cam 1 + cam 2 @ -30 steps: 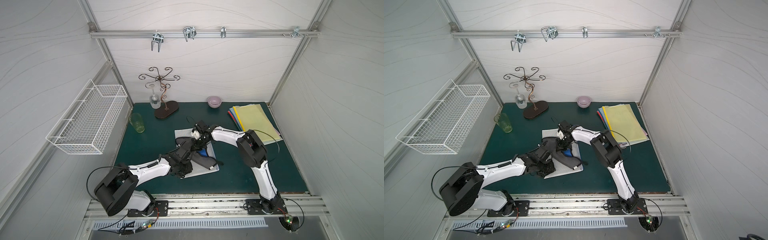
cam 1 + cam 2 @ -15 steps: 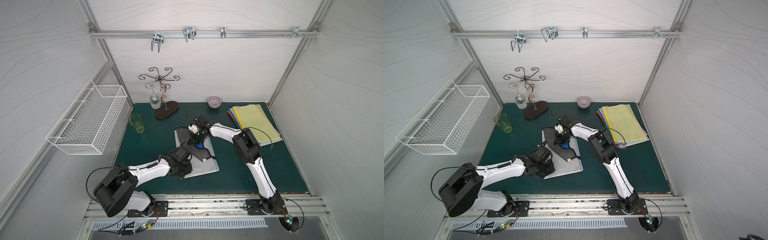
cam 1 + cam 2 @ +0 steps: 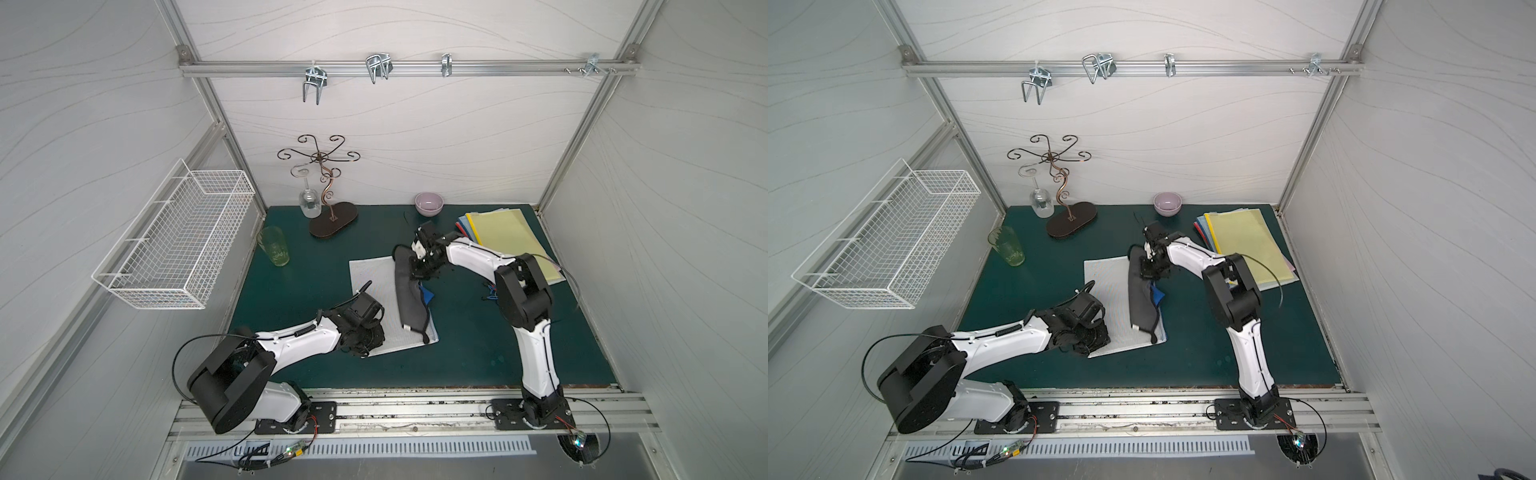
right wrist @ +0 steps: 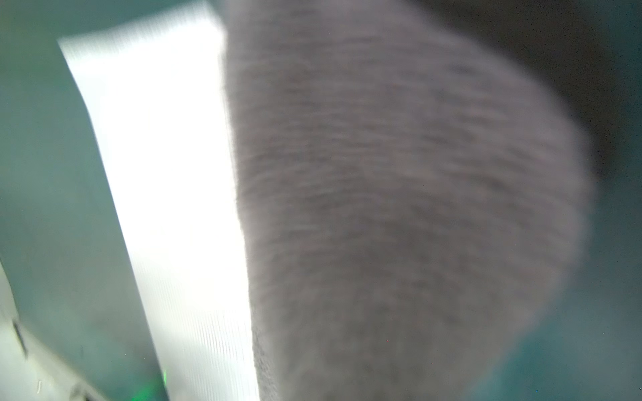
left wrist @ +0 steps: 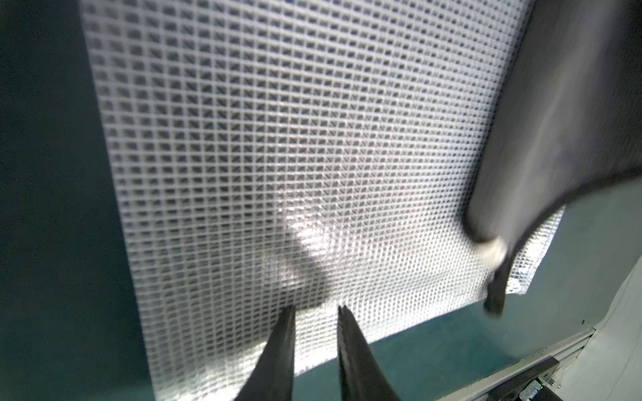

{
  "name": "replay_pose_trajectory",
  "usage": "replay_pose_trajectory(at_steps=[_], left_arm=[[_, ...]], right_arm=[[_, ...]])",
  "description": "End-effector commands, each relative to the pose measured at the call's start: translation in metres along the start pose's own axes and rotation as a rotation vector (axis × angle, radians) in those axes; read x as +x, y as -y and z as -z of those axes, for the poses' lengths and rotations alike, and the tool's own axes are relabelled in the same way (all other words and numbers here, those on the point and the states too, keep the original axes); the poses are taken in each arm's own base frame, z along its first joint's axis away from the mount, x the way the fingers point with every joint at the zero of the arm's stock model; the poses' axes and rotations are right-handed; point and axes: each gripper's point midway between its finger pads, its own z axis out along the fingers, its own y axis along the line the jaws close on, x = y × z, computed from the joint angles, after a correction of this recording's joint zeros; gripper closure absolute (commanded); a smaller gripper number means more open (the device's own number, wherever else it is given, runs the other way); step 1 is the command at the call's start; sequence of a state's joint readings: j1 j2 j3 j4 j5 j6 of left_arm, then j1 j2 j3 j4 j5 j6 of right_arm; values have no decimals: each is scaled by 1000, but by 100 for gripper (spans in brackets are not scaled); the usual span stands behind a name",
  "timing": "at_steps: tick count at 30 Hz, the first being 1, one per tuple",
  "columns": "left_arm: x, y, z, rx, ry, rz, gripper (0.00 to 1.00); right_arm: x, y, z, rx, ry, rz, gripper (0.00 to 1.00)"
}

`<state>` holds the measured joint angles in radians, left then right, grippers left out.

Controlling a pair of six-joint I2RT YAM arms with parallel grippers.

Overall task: Wipe the document bag
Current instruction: Wipe the dirt from the document bag.

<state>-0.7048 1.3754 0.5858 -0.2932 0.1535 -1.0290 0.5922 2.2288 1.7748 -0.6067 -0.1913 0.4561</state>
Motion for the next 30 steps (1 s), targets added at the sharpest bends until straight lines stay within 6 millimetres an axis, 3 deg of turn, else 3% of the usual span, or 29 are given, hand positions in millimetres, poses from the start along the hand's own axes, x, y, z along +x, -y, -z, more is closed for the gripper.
replay_pose_trajectory(at_steps=[1,3,5,7,9,11,14,16,23,27,30], left_arm=[[6,-23,-4,-82,-17,20,75],[6,-22,-4,-81,-17,15,75],[5,-20,-5,-76,-16,15,75],[4,-19,-6,-77,-18,13,75],[5,-20,-6,-77,-20,11,75],[5,-20,-5,-75,-18,10,75],[5,-21,-3,-71,-8,12,75],[4,-21,-1,-68,-1,12,75],[3,-21,-1,-69,4,9,75],[1,-14,1,-66,1,-23,74],[-4,3,14,-76,36,-103,73]], right_arm=[[-15,-14,-16,-3,6,47,100],[-4,-46,-21,-80,-35,91,100],[24,-82,-27,-160,-99,161,100],[64,-112,-34,-272,-194,195,100],[99,-127,-36,-382,-286,176,100],[129,-123,-35,-428,-356,142,100],[159,-94,-21,-397,-411,90,100],[170,-57,-8,-297,-426,29,100],[174,61,65,97,-271,-139,100],[176,98,90,244,-193,-184,100],[187,109,94,278,-199,-190,100]])
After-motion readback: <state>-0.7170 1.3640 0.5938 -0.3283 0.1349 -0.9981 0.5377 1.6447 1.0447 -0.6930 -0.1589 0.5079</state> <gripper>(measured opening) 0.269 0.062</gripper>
